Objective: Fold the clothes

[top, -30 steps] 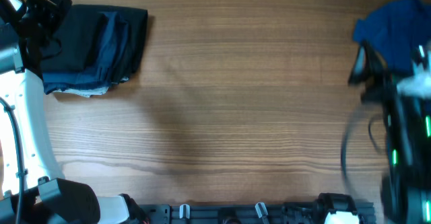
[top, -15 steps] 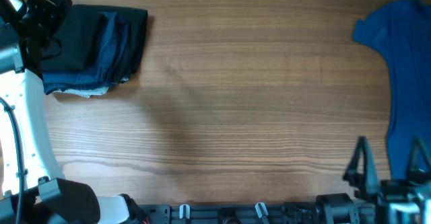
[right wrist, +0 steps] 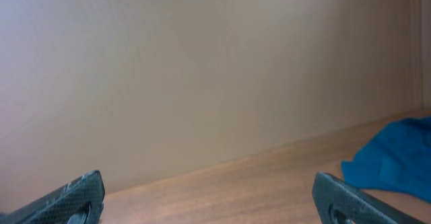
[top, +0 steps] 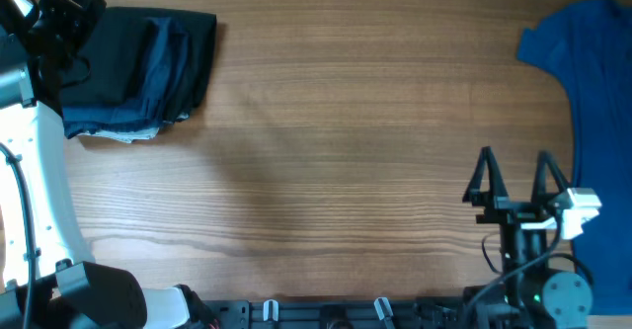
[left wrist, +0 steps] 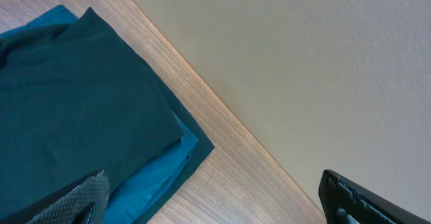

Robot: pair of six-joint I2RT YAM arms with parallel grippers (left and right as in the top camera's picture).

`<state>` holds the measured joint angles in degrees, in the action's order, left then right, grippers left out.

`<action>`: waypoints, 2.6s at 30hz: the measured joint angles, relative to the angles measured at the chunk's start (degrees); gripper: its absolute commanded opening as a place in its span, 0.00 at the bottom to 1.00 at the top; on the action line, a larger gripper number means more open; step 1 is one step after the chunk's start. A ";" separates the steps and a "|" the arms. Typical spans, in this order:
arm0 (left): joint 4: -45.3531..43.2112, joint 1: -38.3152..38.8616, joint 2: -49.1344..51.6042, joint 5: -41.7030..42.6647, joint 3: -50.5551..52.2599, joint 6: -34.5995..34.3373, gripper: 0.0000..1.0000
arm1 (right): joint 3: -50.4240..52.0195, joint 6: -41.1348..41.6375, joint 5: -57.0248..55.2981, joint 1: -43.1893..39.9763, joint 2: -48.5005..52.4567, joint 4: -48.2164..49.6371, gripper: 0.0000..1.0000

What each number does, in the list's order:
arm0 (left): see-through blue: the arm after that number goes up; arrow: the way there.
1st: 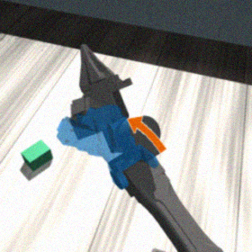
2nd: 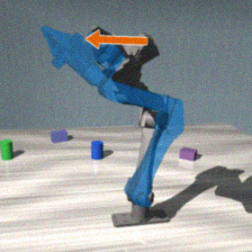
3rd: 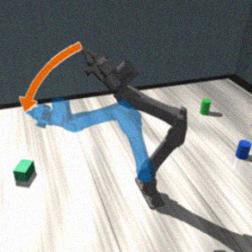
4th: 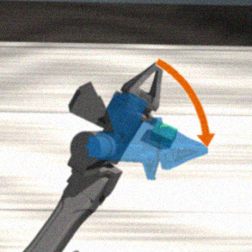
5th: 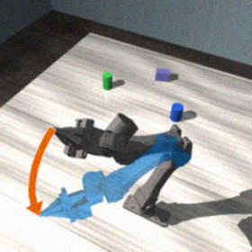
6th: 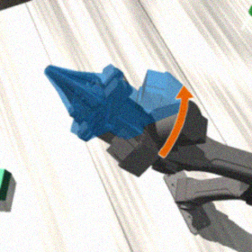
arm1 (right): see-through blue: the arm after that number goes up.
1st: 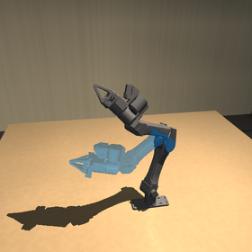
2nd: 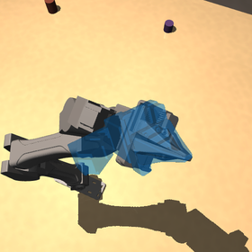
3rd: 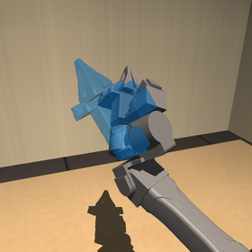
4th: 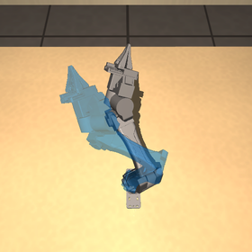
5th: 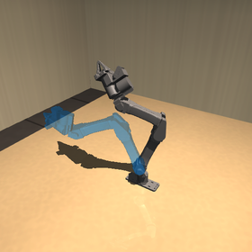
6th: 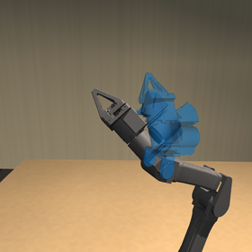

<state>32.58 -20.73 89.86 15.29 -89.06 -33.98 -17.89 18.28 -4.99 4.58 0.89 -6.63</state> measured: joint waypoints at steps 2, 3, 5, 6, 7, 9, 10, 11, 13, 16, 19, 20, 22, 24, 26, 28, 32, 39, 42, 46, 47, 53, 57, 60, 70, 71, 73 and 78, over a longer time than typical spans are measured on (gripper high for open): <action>0.02 0.00 0.00 0.00 0.00 0.00 1.00 | 3.91 0.17 0.00 0.00 0.00 5.62 1.00; 0.00 0.00 0.00 -0.02 0.00 0.02 1.00 | 5.20 0.28 0.00 0.00 0.00 7.19 1.00; 0.00 0.00 0.00 0.00 0.00 0.02 1.00 | 8.68 0.42 0.00 0.00 0.00 11.80 1.00; 0.02 0.00 0.00 0.00 0.00 0.02 1.00 | 10.49 0.55 0.00 0.00 0.00 13.18 1.00; 0.02 0.00 0.00 0.00 0.00 0.00 1.00 | 11.45 0.57 0.00 0.00 0.00 13.62 1.00; 0.00 0.00 0.00 -0.02 0.00 0.00 1.00 | 13.29 0.59 0.00 0.00 0.00 14.03 1.00; 0.02 0.00 0.00 -0.02 0.00 0.00 1.00 | 14.14 0.59 0.00 0.00 0.00 14.05 1.00; 0.02 0.00 0.00 -0.02 0.00 0.00 1.00 | 14.78 0.59 0.00 0.00 0.00 14.05 1.00; 0.02 0.00 0.00 0.00 0.00 0.00 1.00 | 15.58 0.59 0.00 0.00 0.00 14.27 1.00; 0.02 0.00 0.00 -0.02 0.00 0.00 1.00 | 16.65 0.59 0.00 0.00 0.00 14.12 1.00; 0.02 0.00 0.00 -0.02 0.00 0.00 1.00 | 17.18 0.55 0.00 0.00 0.00 12.28 1.00; 0.02 0.00 0.00 -0.02 0.00 0.00 1.00 | 17.25 0.48 0.00 -0.07 0.00 11.45 1.00; 0.00 0.00 0.00 -0.02 0.00 0.00 1.00 | 17.33 0.13 -0.02 -0.37 0.00 9.01 1.00; 0.02 0.00 0.00 -0.02 0.00 0.00 1.00 | 17.53 -0.63 -0.02 -0.81 0.00 7.45 1.00; 0.02 0.00 0.00 0.00 0.00 0.00 1.00 | 17.53 -1.49 -0.02 -1.18 0.00 7.45 1.00; 0.02 0.00 0.00 -0.02 0.00 0.02 1.00 | 17.53 -2.10 -0.02 -1.62 0.00 7.45 1.00; 0.04 0.00 0.00 -0.02 0.00 0.00 1.00 | 17.53 -2.78 -0.02 -1.75 0.00 7.48 1.00; 0.04 0.00 0.00 -0.02 0.00 0.00 1.00 | 17.53 -3.19 -0.02 -1.75 0.00 7.45 1.00; 0.04 0.00 0.00 -0.02 0.00 0.00 1.00 | 17.53 -3.17 -0.02 -1.75 0.00 7.45 1.00; 0.04 0.00 0.00 -0.02 0.00 0.00 1.00 | 17.53 -3.17 -0.02 -1.75 0.00 7.45 1.00; 0.04 0.00 0.00 -0.02 0.00 0.00 1.00 | 17.53 -3.17 -0.02 -1.75 0.00 7.45 1.00; 0.04 0.00 0.00 -0.02 0.00 0.02 1.00 | 17.53 -3.19 -0.02 -1.75 0.00 7.48 1.00; 0.04 0.00 0.00 -0.02 0.00 0.00 1.00 | 17.53 -4.48 -0.28 -1.75 0.00 7.48 1.00; 0.04 0.00 0.00 -0.02 0.00 0.00 1.00 | 17.53 -9.35 -1.03 -1.75 0.02 7.48 1.00; 0.04 0.00 0.00 -0.02 0.00 0.00 1.00 | 17.53 -26.62 -1.27 -1.75 5.53 7.50 1.00; 0.07 0.00 0.00 -0.02 0.00 0.02 1.00 | 17.53 -27.34 -1.27 -1.75 6.14 7.48 1.00; 0.07 0.00 0.00 -0.02 0.00 0.00 1.00 | 17.53 -28.50 -1.27 -1.75 7.89 7.48 1.00; 0.07 0.00 0.00 0.00 0.00 0.02 1.00 | 17.53 -29.11 -1.27 -1.75 10.45 7.50 1.00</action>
<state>32.64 -20.73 89.86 15.29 -89.06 -33.95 -0.36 -10.83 -6.26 2.83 11.33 0.86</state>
